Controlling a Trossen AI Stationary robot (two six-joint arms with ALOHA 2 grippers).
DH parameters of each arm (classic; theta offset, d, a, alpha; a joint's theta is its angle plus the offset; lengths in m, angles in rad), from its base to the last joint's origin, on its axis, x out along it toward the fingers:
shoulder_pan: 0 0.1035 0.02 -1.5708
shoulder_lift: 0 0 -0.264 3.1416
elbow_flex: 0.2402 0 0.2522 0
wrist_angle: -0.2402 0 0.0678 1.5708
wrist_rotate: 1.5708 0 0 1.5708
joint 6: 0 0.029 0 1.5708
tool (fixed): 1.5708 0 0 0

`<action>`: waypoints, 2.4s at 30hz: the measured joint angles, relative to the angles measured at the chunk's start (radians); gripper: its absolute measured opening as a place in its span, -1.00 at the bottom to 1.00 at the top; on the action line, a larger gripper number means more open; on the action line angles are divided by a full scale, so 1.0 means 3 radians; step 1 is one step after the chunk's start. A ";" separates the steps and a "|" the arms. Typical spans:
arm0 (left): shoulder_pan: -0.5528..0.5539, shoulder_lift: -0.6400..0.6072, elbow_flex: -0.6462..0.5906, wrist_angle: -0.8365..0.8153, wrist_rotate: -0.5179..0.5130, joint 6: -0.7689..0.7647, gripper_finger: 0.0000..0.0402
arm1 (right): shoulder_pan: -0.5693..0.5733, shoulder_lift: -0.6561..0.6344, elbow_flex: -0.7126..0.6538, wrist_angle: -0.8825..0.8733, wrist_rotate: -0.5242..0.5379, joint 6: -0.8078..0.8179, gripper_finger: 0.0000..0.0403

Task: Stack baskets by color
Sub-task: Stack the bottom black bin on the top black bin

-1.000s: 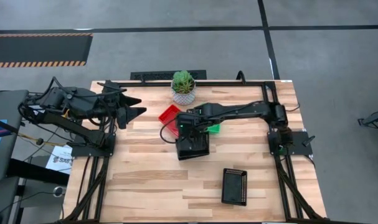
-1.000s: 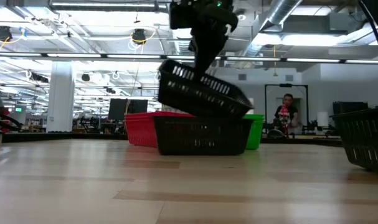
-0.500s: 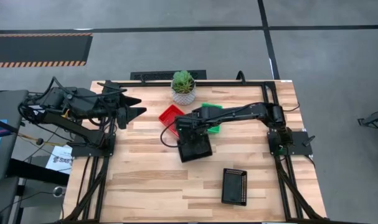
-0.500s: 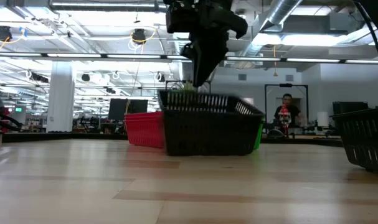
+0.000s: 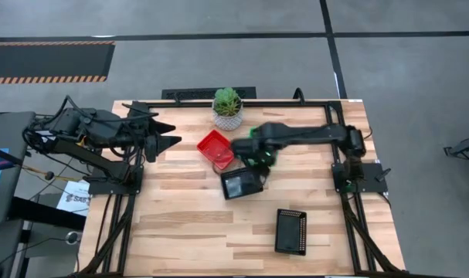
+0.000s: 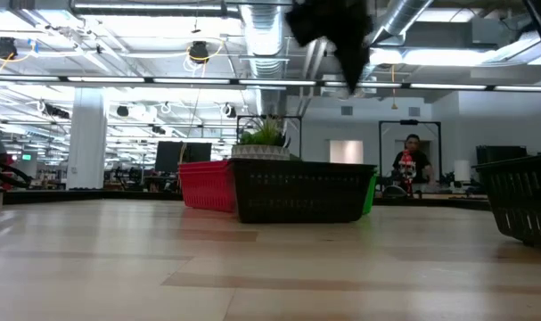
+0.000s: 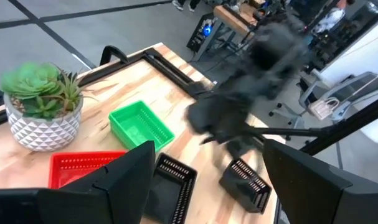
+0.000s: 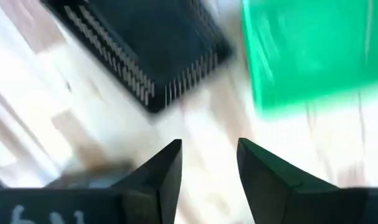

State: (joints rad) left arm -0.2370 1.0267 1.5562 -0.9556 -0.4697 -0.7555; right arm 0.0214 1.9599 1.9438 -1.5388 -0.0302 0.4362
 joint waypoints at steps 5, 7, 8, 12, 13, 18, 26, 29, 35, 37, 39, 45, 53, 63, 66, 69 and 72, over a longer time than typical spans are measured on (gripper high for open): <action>0.0001 -0.0001 0.0000 -0.0099 0.0060 -0.0001 0.42 | 0.0544 -0.0537 -0.0289 0.0099 0.0093 0.1124 -0.11; 0.0000 -0.0001 0.0000 -0.0123 0.0065 -0.0001 0.42 | 0.0799 -0.0800 -0.0504 0.0167 0.0207 0.1738 -0.11; 0.0000 0.0001 0.0000 -0.0121 0.0067 -0.0001 0.42 | 0.0947 -0.0905 -0.0637 0.0176 0.0331 0.2082 -0.11; 0.0000 0.0001 0.0000 -0.0119 0.0052 0.0022 0.42 | 0.1539 -0.1200 -0.1197 0.0245 0.0612 0.3618 -0.11; 0.0001 0.0002 0.0000 -0.0119 0.0042 0.0028 0.42 | 0.1679 -0.1253 -0.1335 0.0297 0.0612 0.3951 -0.11; 0.0001 0.0020 0.0000 -0.0118 0.0039 0.0032 0.42 | 0.2233 -0.1282 -0.1947 0.0874 0.0567 0.5292 -0.11; 0.0001 0.0023 0.0000 -0.0114 0.0038 0.0022 0.42 | 0.2582 -0.1011 -0.2442 0.1672 0.0333 0.6034 -0.11; 0.0001 0.0023 0.0000 -0.0111 0.0037 -0.0023 0.42 | 0.2578 -0.0842 -0.2457 0.1652 0.0226 0.6050 -0.11; 0.0000 0.0023 0.0000 -0.0113 0.0036 -0.0042 0.42 | 0.2540 -0.0589 -0.2453 0.1734 0.0171 0.6058 -0.11; 0.0001 0.0023 0.0000 -0.0112 0.0035 -0.0046 0.42 | 0.2540 -0.0506 -0.2454 0.1770 0.0123 0.6058 -0.12; 0.0001 0.0023 0.0000 -0.0113 0.0035 -0.0050 0.42 | 0.2537 -0.0429 -0.2454 0.1844 0.0090 0.6059 -0.16; 0.0000 0.0023 0.0000 -0.0116 0.0035 -0.0052 0.42 | 0.2516 -0.0365 -0.2453 0.2027 0.0071 0.6057 -0.66; 0.0001 0.0023 0.0000 -0.0136 0.0050 -0.0042 0.42 | 0.2263 -0.0797 -0.2457 0.1659 0.0416 0.5427 -0.96; 0.0001 0.0022 0.0000 -0.0271 0.0061 -0.0027 0.42 | 0.0800 -0.1825 -0.2450 0.1448 0.1124 0.2333 -0.98; 0.0001 0.0022 0.0000 -0.0307 0.0062 -0.0028 0.42 | 0.0314 -0.1906 -0.2448 0.1856 0.1140 0.1003 -0.98; 0.0001 0.0022 0.0000 -0.0314 0.0062 -0.0031 0.42 | -0.0051 -0.1861 -0.2359 0.2155 0.1069 -0.0044 -0.98; 0.0001 0.0022 0.0000 -0.0315 0.0062 -0.0032 0.42 | -0.0268 -0.1722 -0.2180 0.2435 0.0789 -0.0857 -0.98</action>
State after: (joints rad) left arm -0.2367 1.0332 1.5562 -1.0500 -0.4511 -0.7650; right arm -0.0591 1.4433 1.2898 -0.8083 0.2066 0.1791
